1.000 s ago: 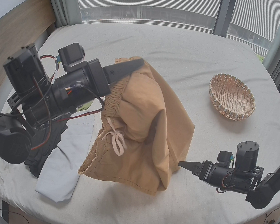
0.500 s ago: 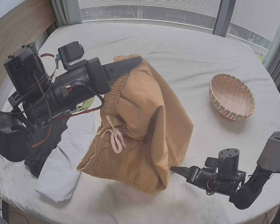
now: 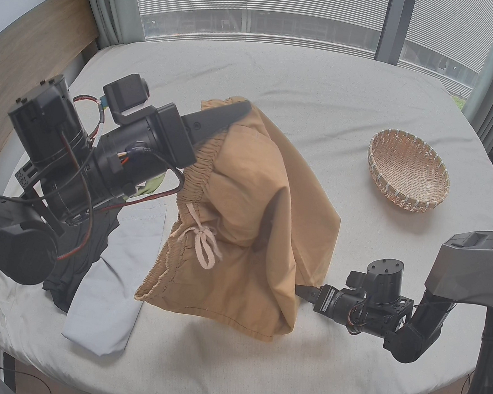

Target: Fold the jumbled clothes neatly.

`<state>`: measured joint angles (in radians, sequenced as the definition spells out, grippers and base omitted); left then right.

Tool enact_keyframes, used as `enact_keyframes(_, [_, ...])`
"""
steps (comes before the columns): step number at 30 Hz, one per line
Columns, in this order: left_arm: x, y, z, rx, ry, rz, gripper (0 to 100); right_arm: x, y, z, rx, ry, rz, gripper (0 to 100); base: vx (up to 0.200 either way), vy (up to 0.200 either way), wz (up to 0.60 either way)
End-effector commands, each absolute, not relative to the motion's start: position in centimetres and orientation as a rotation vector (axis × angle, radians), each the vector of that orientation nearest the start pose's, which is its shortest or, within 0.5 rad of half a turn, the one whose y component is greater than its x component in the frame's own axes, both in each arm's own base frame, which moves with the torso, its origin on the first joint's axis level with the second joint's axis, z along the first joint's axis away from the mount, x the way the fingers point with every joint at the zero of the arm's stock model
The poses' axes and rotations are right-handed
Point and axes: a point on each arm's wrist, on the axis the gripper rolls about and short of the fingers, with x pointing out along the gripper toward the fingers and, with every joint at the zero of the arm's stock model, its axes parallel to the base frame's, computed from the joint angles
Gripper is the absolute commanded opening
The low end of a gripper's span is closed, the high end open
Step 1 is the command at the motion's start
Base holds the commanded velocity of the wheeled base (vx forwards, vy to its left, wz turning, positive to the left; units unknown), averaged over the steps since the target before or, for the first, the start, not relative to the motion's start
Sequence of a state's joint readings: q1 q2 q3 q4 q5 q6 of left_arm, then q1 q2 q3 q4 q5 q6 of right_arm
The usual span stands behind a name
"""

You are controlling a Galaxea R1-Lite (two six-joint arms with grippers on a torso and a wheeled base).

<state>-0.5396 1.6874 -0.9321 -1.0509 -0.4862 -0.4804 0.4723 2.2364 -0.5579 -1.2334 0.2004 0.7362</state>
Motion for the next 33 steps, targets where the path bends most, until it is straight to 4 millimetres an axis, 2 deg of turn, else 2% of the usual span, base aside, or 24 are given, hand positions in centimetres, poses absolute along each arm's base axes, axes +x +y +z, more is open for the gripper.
enact_keyframes(1, [26.2,-16.7,26.3,-0.437,-0.066,-1.063,0,29.9,15.6,0.4,0.607,0.662,0.467,100,0.0,0.0,0.0])
enact_keyframes(5, [26.9,-16.5,26.3,-0.434,-0.074,-1.039,0,30.8,15.3,0.2,0.563,0.626,0.465,100,0.0,0.0,0.0])
enact_keyframes(6, [27.0,-16.5,26.3,-0.434,-0.076,-1.038,0,31.1,15.4,0.4,0.563,0.606,0.469,0,0.0,0.0,0.0])
enact_keyframes(12, [27.0,-16.5,26.2,-0.434,-0.072,-1.039,0,31.4,15.7,0.9,0.568,0.557,0.492,0,0.0,0.0,0.0])
enact_keyframes(18, [27.0,-16.5,26.1,-0.435,-0.068,-1.035,0,30.5,15.5,1.4,0.574,0.514,0.512,0,0.0,0.0,0.0])
enact_keyframes(21, [27.0,-16.4,26.2,-0.44,-0.076,-1.012,0,29.3,14.6,2.8,0.584,0.463,0.522,0,0.0,0.0,0.0])
enact_keyframes(25, [26.8,-16.3,26.3,-0.444,-0.078,-1.006,0,26.6,12.9,6.2,0.6,0.379,0.542,0,0.0,0.0,0.0])
enact_keyframes(26, [26.7,-16.3,26.4,-0.444,-0.08,-1.007,0,26.4,12.7,6.4,0.6,0.374,0.542,0,0.0,0.0,0.0])
enact_keyframes(31, [26.3,-16.3,26.2,-0.451,-0.08,-0.98,0,22.0,9.9,10.7,0.62,0.265,0.567,0,0.0,0.0,0.0])
enact_keyframes(33, [26.3,-16.3,26.2,-0.453,-0.082,-0.976,0,21.5,9.6,11.2,0.623,0.25,0.574,0,0.0,0.0,0.0])
